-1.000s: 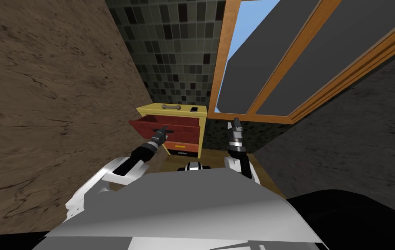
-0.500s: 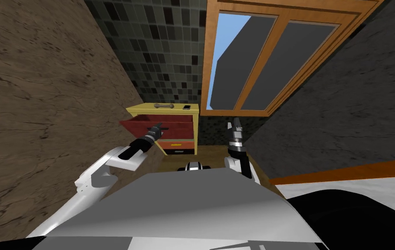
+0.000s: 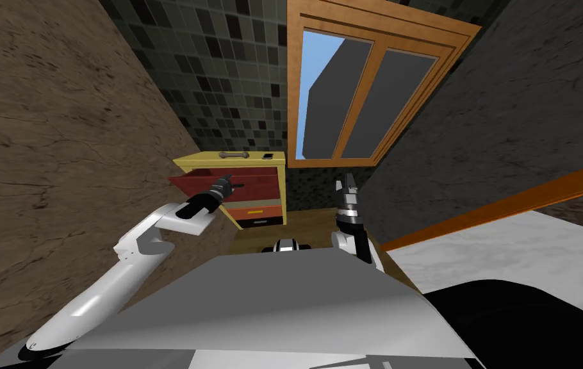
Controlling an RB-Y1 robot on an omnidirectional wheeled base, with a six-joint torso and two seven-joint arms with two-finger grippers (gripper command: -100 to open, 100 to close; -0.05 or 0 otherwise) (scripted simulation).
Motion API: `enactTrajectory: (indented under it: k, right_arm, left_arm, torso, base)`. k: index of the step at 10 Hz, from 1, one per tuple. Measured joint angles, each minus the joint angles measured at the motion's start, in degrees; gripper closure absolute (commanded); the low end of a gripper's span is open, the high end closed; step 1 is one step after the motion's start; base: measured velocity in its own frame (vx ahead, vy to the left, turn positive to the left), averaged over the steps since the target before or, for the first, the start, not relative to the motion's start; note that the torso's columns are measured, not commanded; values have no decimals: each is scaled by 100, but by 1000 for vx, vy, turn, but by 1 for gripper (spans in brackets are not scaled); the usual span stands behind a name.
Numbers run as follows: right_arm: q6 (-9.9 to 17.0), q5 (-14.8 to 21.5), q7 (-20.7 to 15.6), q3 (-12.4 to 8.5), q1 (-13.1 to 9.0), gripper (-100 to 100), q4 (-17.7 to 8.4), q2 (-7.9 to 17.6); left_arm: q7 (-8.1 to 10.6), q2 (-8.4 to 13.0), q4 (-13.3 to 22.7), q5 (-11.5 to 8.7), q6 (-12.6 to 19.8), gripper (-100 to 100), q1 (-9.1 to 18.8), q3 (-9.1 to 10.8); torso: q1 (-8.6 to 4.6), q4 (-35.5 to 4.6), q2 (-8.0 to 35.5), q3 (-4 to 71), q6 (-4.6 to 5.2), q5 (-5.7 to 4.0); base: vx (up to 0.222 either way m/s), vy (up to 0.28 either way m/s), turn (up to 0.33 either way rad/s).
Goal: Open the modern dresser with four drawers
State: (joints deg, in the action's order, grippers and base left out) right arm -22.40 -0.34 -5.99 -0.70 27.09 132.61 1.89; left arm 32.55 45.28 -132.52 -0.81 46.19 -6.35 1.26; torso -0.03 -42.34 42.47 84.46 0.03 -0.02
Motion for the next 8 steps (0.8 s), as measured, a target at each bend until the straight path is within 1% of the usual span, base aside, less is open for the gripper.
enactTrajectory:
  k: [1,2,3,8]
  right_arm:
    - [0,0,0,0,0,0,0,0]
    - [0,0,0,-1,2,0,0,0]
    - [0,0,0,-1,3,0,0,0]
    - [0,0,0,-1,4,0,0,1]
  left_arm:
    - [131,144,265,-105,159,-100,283,102]
    - [218,212,317,-159,233,-100,309,196]
    - [234,213,326,-168,250,0,291,196]
    - [234,204,350,-176,273,0,263,175]
  torso:
    - [-13,-11,5,-3,3,-8]
    - [-25,-27,8,-4,-11,-24]
    - [-19,-21,-6,4,-6,-22]
    - [-2,2,-15,9,-1,-1]
  base:
    - [-137,-51,-125]
    - [-46,-16,0]
    - [-10,-2,4]
    - [-1,0,1]
